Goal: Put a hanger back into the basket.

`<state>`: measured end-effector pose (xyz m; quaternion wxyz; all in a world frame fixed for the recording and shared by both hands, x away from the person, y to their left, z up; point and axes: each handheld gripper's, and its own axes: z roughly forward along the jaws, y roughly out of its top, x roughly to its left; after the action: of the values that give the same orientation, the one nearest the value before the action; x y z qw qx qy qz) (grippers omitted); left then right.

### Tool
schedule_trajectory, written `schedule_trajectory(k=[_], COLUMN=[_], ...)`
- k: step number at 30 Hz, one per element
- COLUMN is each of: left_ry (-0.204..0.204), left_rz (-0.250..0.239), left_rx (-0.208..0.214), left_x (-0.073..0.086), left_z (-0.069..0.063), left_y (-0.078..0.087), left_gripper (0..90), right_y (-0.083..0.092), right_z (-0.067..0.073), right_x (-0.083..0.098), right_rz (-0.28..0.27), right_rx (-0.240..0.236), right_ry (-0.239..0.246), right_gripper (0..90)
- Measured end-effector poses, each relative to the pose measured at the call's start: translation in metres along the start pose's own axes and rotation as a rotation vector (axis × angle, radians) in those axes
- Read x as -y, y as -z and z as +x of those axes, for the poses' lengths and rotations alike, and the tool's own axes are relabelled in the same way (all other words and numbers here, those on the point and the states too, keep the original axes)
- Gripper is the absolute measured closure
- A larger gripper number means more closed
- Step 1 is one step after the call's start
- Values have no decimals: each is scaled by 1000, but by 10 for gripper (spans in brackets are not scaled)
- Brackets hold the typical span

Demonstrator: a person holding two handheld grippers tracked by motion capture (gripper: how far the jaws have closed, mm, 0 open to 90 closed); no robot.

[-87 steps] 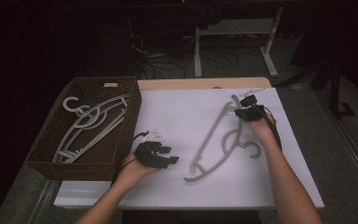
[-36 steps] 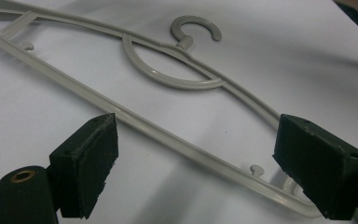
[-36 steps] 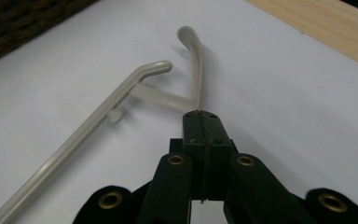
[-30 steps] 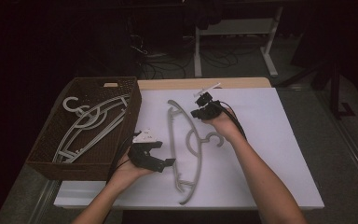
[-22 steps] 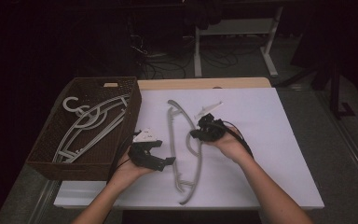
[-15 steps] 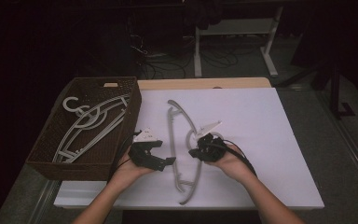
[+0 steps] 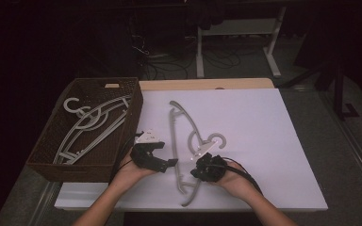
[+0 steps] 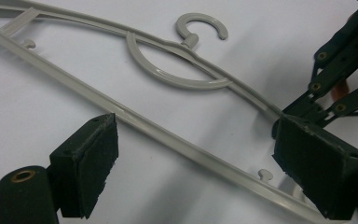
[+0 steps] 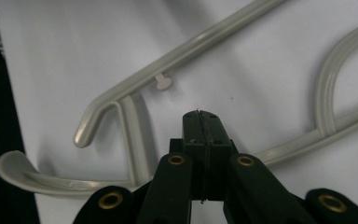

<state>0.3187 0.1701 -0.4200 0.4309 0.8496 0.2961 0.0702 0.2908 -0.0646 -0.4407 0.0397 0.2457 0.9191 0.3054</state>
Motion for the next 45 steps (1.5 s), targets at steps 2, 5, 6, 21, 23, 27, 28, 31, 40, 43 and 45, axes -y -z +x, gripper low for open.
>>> schedule_trajectory(k=[2, 5, 6, 21, 23, 27, 28, 31, 40, 43, 45], left_ry=[-1, -2, -2, -1, -1, 0, 2, 2, -5, -11, -12], left_rz=[1, 2, 2, 7, 6, 6, 3, 3, 0, 2, -1], left_rx=[-1, -2, -2, 1, 0, -1, 0, 0, 7, 11, 14], left_x=[0, 0, 0, 0, 0, 1, 1, 1, 0, 0, 0], left_z=[0, 0, 0, -1, -1, -1, 0, 0, -1, -1, -3], left_y=[0, 1, 1, 0, 0, 0, 1, 0, 1, 1, 0], left_gripper=[133, 133, 133, 133, 133, 133, 133, 133, 133, 133, 133], right_y=[-4, -4, -4, 38, 45, 51, 52, 55, 12, -5, -14], right_z=[0, -2, -2, -68, -83, -99, -101, -104, -121, -130, -139], right_x=[0, 0, 0, 44, 51, 58, 57, 45, -38, -63, -78], right_rz=[22, 48, 48, 121, 127, 124, 116, 49, -26, -32, -25], right_rx=[15, 37, 37, 261, 305, 330, 326, 298, 241, 248, 254], right_ry=[11, 10, 10, -134, -158, -200, -203, -207, -132, -121, -121], right_gripper=[889, 889, 889, 888, 888, 888, 888, 888, 888, 888, 888])
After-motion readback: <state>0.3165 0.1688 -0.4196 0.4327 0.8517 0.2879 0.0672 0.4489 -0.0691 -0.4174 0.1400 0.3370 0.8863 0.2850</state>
